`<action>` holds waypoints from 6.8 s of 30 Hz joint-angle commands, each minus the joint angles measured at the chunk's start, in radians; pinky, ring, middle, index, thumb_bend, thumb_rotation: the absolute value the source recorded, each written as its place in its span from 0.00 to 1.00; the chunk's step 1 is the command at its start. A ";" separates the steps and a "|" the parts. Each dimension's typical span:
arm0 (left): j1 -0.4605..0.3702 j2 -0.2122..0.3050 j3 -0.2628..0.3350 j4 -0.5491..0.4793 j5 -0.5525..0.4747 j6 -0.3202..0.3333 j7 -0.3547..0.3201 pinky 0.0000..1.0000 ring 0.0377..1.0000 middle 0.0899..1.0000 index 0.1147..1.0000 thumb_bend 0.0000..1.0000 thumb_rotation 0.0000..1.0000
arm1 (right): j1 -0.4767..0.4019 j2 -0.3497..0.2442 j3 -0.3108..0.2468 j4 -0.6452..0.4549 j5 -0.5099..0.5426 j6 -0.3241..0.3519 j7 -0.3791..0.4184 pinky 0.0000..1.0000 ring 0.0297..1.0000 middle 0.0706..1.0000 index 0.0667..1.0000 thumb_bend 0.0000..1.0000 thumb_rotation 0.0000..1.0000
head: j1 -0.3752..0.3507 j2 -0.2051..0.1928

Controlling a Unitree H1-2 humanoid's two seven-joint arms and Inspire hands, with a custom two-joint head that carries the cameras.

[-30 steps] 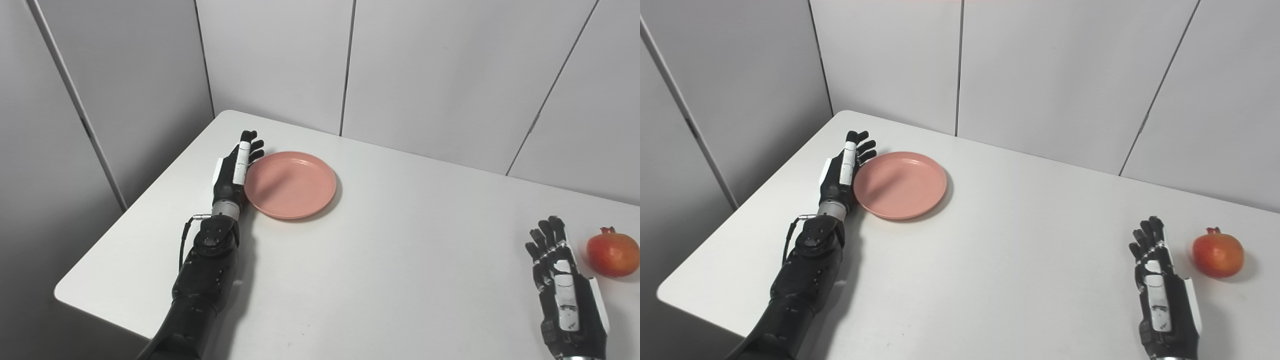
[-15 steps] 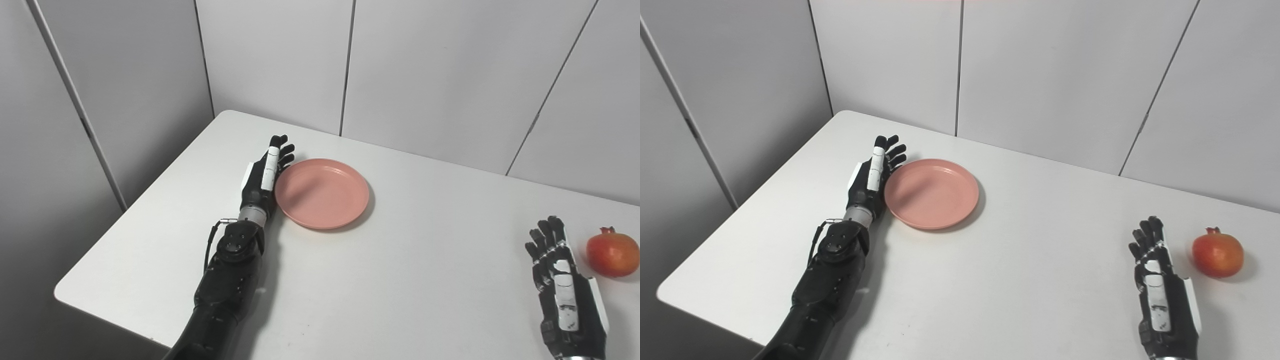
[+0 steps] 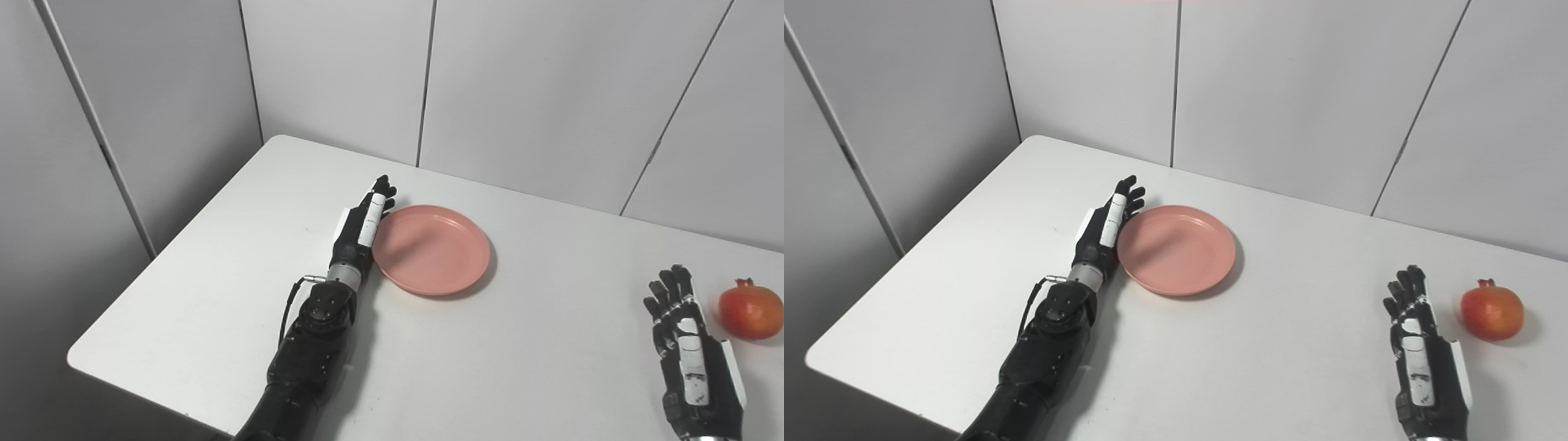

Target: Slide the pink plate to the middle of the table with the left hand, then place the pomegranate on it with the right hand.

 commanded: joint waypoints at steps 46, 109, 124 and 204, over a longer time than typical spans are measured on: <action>0.119 -0.060 -0.113 -0.185 0.011 -0.039 -0.147 0.94 0.96 0.97 0.98 0.76 1.00 | -0.016 0.142 0.044 -0.033 -0.157 0.047 -0.163 1.00 1.00 1.00 1.00 0.71 0.81 | -0.537 0.085; 0.117 -0.064 -0.181 -0.149 0.180 -0.090 -0.120 0.97 1.00 1.00 1.00 0.67 1.00 | -0.049 0.085 0.030 -0.074 -0.172 0.036 -0.169 1.00 1.00 1.00 1.00 0.67 0.83 | -0.534 0.108; 0.114 -0.081 -0.174 -0.134 0.159 -0.096 -0.116 0.95 0.99 1.00 1.00 0.67 1.00 | -0.119 -0.050 -0.035 -0.143 -0.449 0.046 -0.305 0.97 0.99 1.00 1.00 0.76 0.91 | -0.552 0.095; 0.166 -0.046 -0.183 -0.247 0.119 -0.052 -0.193 0.95 0.99 1.00 1.00 0.70 1.00 | -0.334 -0.202 -0.024 0.199 -0.706 0.331 -0.436 0.76 0.85 0.87 0.88 0.83 0.20 | -0.589 0.128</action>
